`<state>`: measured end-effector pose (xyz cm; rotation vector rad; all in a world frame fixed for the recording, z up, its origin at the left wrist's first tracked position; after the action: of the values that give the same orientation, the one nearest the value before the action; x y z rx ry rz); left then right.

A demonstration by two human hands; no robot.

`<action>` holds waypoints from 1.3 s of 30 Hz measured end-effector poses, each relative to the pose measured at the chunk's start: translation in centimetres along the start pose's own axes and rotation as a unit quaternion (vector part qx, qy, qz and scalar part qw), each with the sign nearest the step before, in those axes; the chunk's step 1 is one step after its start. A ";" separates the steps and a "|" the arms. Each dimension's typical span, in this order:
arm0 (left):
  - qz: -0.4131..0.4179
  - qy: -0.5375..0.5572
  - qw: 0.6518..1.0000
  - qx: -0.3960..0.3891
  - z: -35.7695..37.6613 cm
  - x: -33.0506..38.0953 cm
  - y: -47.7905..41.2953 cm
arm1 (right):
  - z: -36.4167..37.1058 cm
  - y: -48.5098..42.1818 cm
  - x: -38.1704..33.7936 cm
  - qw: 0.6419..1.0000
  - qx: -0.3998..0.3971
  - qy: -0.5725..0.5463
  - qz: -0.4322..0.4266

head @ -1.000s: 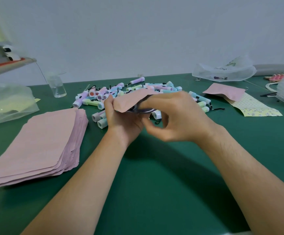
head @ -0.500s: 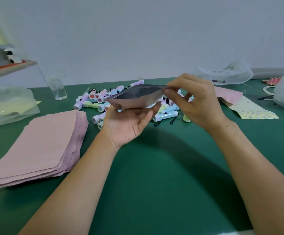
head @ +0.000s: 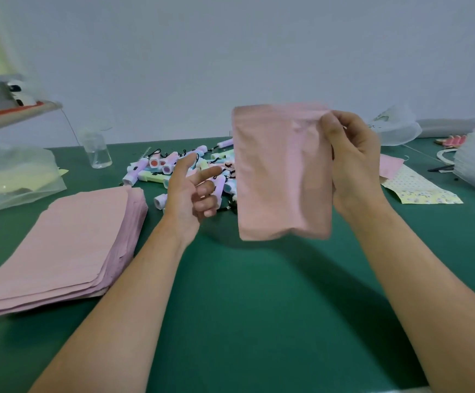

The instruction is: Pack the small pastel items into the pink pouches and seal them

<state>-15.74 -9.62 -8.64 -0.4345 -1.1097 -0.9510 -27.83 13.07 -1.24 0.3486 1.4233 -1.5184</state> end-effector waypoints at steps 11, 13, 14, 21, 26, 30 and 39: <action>0.013 -0.127 0.991 -0.047 0.5 -2.1 -0.1 | 2.2 3.3 7.4 0.944 -0.157 0.181 0.228; 0.027 -0.144 0.989 -0.002 -0.2 -2.1 -0.3 | 2.1 3.5 7.9 0.939 -0.173 0.167 0.247; 0.026 -0.140 0.990 0.004 -0.2 -2.1 -0.3 | 2.1 3.5 8.0 0.937 -0.190 0.158 0.246; 0.012 -0.133 0.991 -0.023 0.0 -2.0 -0.3 | 2.0 3.1 8.1 0.945 -0.220 0.153 0.185; 0.017 -0.158 0.986 -0.051 0.1 -1.9 -0.5 | 1.7 3.0 8.3 0.950 -0.202 0.159 0.174; 0.007 -0.187 0.980 -0.067 0.1 -1.9 -0.3 | 1.7 3.0 8.3 0.960 -0.177 0.159 0.151; 0.002 -0.211 0.974 -0.082 0.1 -2.0 -0.1 | 2.1 3.7 8.5 0.936 -0.267 0.146 0.179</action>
<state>-16.13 -8.78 -10.38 -0.8013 -1.4165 -0.9765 -28.05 8.05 -9.33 0.4762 1.8227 -0.7659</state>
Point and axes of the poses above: each hand's wrist, its own y-axis away from the middle knuckle, its own z-axis out of the palm, x = y × z, the point moved 4 cm from there along -y, towards the middle knuckle, and after that the axes turned 6 degrees about -z, right-handed, at the moved point
